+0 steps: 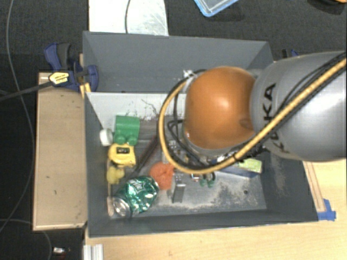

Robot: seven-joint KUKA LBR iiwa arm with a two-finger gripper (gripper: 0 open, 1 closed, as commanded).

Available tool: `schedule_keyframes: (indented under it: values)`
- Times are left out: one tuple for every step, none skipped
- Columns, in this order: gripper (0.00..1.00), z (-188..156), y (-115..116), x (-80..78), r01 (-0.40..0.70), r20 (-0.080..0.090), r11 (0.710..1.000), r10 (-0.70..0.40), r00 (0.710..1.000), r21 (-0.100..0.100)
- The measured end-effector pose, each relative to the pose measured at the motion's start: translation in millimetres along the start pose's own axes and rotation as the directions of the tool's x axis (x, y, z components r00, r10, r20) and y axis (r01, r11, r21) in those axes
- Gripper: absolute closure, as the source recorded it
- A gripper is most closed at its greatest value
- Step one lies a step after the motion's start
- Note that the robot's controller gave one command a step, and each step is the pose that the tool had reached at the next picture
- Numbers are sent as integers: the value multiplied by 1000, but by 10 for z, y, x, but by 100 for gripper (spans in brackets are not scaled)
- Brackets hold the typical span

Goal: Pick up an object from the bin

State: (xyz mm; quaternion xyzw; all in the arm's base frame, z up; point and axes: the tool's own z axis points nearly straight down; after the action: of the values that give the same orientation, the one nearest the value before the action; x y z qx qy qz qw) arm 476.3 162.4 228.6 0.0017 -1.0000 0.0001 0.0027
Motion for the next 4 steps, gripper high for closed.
schedule_keyframes:
  values:
    - [0,-33,-9,-18,-4,7,1000,4,1000,-1]
    - [0,560,-252,-196,77,13,997,-77,997,-1]
    - [0,1375,-448,-420,99,21,995,-99,995,-4]
    - [100,1550,-497,-773,189,25,982,-189,982,-2]
